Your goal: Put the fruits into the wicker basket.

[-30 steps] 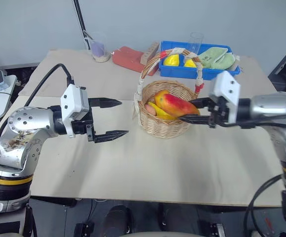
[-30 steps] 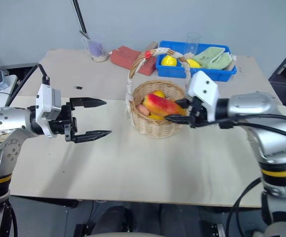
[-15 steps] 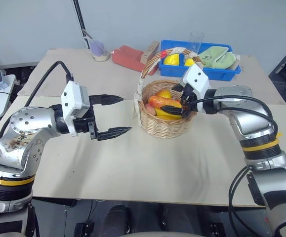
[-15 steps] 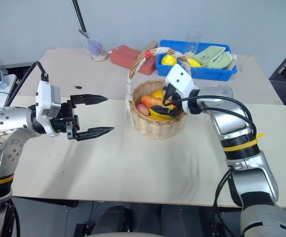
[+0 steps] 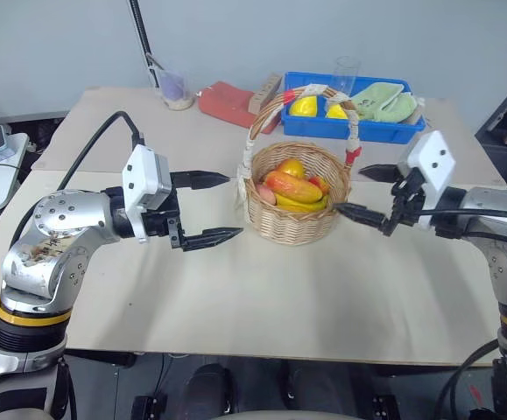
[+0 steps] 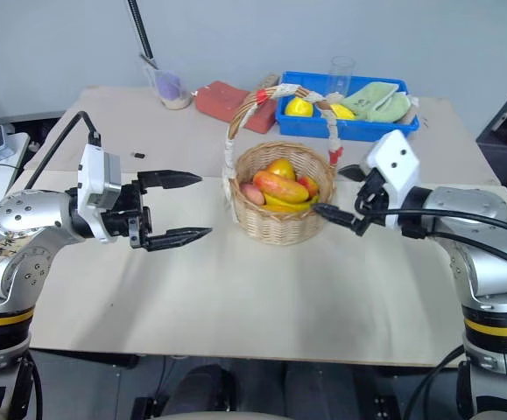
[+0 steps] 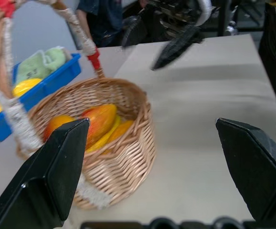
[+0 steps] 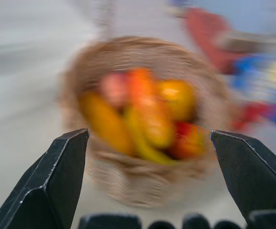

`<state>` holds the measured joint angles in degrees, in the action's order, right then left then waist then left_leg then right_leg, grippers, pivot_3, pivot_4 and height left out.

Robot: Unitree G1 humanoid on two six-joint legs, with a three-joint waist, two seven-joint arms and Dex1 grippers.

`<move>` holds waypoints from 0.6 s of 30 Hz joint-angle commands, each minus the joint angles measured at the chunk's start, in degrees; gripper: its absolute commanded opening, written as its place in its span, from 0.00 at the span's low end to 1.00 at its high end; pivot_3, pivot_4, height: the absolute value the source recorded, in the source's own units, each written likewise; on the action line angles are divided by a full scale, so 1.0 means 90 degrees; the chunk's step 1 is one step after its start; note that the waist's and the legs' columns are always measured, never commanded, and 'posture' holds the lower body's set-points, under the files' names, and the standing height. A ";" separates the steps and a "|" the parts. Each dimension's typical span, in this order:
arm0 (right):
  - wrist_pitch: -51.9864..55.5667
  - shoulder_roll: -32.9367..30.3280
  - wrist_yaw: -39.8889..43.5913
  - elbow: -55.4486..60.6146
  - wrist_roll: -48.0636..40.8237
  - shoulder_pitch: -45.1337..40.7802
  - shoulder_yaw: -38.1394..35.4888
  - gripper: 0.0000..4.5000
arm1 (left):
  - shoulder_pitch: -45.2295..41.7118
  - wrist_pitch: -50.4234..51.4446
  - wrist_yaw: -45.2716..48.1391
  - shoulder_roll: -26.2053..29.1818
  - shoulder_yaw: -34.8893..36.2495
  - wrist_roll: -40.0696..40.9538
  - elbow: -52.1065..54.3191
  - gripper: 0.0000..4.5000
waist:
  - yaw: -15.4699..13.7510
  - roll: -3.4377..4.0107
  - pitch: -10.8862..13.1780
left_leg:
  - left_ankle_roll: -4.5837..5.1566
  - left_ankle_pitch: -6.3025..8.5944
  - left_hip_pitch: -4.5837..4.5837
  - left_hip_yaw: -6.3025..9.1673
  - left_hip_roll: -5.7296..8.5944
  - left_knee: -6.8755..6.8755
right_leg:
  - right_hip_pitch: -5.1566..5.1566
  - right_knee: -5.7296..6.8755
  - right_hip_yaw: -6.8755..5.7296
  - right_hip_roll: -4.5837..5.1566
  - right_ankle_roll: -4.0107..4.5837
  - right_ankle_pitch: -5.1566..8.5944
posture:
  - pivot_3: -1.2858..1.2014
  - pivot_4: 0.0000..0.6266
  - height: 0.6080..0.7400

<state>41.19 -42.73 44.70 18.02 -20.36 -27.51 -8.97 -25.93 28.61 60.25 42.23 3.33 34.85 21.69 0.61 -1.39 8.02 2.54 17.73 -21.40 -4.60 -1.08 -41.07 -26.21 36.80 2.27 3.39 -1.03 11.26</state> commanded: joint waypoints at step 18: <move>-0.1535 0.1218 -0.0446 -0.3758 0.0549 -0.2102 0.0372 0.51 | -0.0087 0.0046 -0.0220 0.0009 0.0058 0.0187 0.0262 1.00 | 0.0025 0.0001 0.0000 | -0.0001 -0.0001 -0.0004 0.0001 0.0003 0.0010 | -0.0003 -0.0006 0.0001 0.0004 0.0001 0.0000 | 0.52 0.24 0.56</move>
<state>28.26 -31.66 40.24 -16.73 -14.61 -44.71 -4.94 -26.60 28.94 58.86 42.06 2.95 35.92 21.87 0.84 -1.38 8.03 2.53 17.72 -21.43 -4.59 -1.05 -40.98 -26.24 36.76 2.28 3.43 -1.03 11.26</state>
